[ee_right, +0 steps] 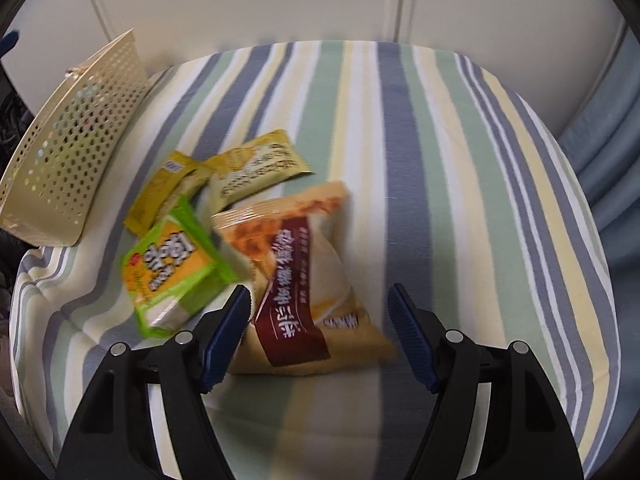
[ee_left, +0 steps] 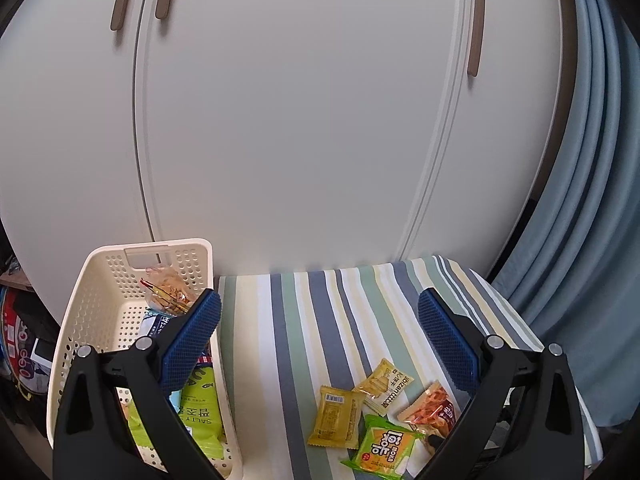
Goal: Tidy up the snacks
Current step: 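Withdraw both tools from the basket back over the remaining snacks, then grasp the orange-and-white pastry bag with the right tool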
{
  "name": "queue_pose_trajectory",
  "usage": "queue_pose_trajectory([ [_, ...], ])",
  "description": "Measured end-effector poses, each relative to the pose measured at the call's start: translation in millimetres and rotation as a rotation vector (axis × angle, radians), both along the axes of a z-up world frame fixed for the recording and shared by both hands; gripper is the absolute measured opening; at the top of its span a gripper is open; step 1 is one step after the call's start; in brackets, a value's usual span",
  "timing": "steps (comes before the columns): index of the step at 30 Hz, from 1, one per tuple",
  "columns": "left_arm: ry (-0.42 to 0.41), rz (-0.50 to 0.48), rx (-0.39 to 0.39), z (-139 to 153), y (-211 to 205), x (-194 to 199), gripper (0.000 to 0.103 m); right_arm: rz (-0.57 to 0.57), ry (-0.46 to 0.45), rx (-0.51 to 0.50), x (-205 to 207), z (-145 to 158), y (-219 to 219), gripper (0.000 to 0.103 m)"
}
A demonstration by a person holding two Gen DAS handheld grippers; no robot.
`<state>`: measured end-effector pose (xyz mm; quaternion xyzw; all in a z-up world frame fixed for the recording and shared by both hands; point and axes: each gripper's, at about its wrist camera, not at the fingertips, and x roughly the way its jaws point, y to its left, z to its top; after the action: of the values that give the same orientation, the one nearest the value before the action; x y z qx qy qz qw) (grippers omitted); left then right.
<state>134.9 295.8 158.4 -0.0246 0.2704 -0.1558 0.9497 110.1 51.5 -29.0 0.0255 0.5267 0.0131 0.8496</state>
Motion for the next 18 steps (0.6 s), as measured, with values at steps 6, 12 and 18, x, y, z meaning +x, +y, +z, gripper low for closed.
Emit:
queue_pose_trajectory([
  [6,0.004,-0.028,0.029,-3.2,-12.6,-1.2,0.1,0.026,0.005,0.002,9.1,1.8,-2.2,0.071],
  [12,0.014,-0.06,0.041,-7.3,-21.9,-1.3,0.1,0.093,0.023,-0.02,28.0,-0.7,11.6,0.071],
  [18,0.037,-0.056,0.042,-13.6,-24.7,3.1,0.1,0.105,0.011,-0.005,30.1,4.0,7.4,0.073],
])
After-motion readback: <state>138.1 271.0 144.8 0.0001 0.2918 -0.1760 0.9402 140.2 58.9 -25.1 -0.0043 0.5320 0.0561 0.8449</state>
